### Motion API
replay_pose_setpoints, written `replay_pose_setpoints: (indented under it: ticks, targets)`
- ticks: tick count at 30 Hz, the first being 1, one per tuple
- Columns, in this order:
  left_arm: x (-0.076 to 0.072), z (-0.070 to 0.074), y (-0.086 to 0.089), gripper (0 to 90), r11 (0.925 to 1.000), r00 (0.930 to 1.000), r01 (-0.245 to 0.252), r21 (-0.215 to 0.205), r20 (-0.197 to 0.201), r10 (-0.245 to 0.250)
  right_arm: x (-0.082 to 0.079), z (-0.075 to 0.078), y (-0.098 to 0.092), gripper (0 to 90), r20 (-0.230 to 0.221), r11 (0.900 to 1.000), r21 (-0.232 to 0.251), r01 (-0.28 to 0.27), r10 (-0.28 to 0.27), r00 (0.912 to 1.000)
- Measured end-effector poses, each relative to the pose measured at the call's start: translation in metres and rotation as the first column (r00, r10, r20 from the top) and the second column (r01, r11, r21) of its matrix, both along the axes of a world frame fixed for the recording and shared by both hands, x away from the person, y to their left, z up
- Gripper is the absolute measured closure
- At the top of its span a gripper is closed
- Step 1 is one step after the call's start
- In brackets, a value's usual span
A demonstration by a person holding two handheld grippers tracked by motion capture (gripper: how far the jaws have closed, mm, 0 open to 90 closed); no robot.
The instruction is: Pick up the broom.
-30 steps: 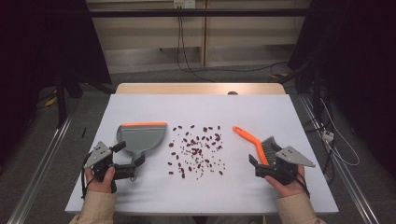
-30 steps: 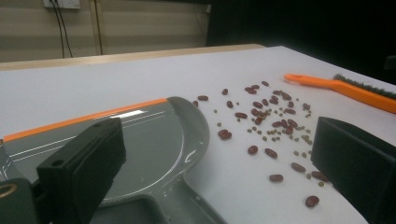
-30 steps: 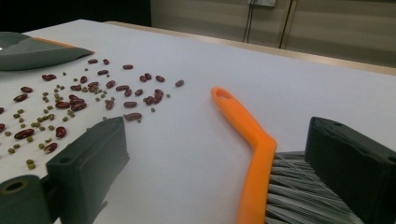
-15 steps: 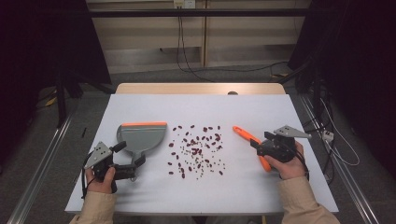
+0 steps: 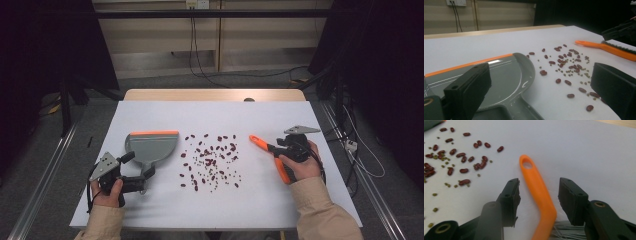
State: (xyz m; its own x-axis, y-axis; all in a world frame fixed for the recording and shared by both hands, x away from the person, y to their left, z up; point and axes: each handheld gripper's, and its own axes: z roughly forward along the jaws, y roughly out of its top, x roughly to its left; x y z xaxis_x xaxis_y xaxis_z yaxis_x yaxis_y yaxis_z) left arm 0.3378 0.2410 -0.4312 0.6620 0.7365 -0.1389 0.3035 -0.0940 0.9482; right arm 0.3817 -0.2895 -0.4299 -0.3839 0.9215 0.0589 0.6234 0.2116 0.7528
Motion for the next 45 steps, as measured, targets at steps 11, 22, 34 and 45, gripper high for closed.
replay_pose_setpoints:
  ticks: [11,22,34,45]
  targets:
    - [0.0,-0.001,0.0,2.9,1.0,1.0,0.002,-0.009,-0.008,-0.002,0.011,-0.014,-0.002,61.4,-0.116,0.999,-0.042,0.019,-0.024,0.993]
    - [0.001,-0.002,0.001,2.9,1.0,0.9999,0.0,-0.007,-0.014,0.0,0.015,-0.021,-0.002,66.5,-0.19,0.998,-0.055,-0.004,-0.007,0.9817]
    - [0.001,-0.002,0.0,2.9,1.0,0.9999,-0.001,-0.002,-0.014,0.001,0.026,-0.018,-0.001,68.8,-0.256,0.995,-0.083,-0.061,0.038,0.9659]
    - [0.001,-0.002,-0.001,2.9,1.0,0.9999,-0.001,-0.002,-0.013,0.001,0.029,-0.014,-0.004,70.2,-0.268,0.996,-0.059,-0.063,0.045,0.9625]
